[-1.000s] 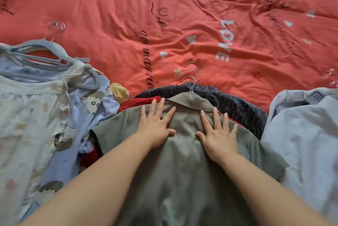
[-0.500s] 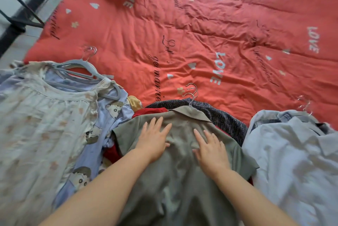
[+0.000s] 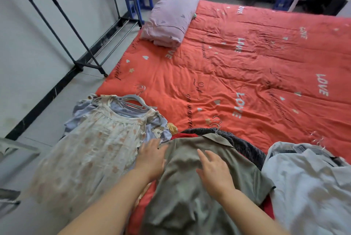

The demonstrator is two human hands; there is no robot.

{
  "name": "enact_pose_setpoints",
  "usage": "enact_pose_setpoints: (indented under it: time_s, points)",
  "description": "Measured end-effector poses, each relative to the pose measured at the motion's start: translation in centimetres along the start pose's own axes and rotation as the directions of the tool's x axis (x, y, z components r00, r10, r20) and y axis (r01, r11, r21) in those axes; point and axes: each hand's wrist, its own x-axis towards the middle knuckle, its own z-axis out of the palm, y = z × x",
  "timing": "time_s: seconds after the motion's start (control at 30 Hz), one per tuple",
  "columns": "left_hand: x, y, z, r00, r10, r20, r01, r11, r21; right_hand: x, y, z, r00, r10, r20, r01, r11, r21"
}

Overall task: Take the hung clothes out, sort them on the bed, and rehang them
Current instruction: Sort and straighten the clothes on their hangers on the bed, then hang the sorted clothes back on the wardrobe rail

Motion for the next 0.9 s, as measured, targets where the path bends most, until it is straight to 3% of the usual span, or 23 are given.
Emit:
enact_pose_setpoints:
  time_s: [0.3,0.57,0.9]
  points:
    - [-5.1,-11.5,-1.9,0.999,-0.032,-0.003,0.032,0.999,-0.029,0.8,-11.9,0.4,0.997,-0.074,0.039,0.076,0.995,-0.066]
    - [-6.9,-26.1,-2.9,1.0,0.011,-0.015,-0.012,0.999,-0.043,4.1,-25.2,3.1,1.0,-0.009,0.021,0.01,0.999,-0.037]
    - [-3.9,-32.8,-2.2,0.999,0.021,0.029,-0.018,0.991,-0.13,8.2,-28.8,4.1,0.998,0.042,0.051,-0.04,0.998,-0.044]
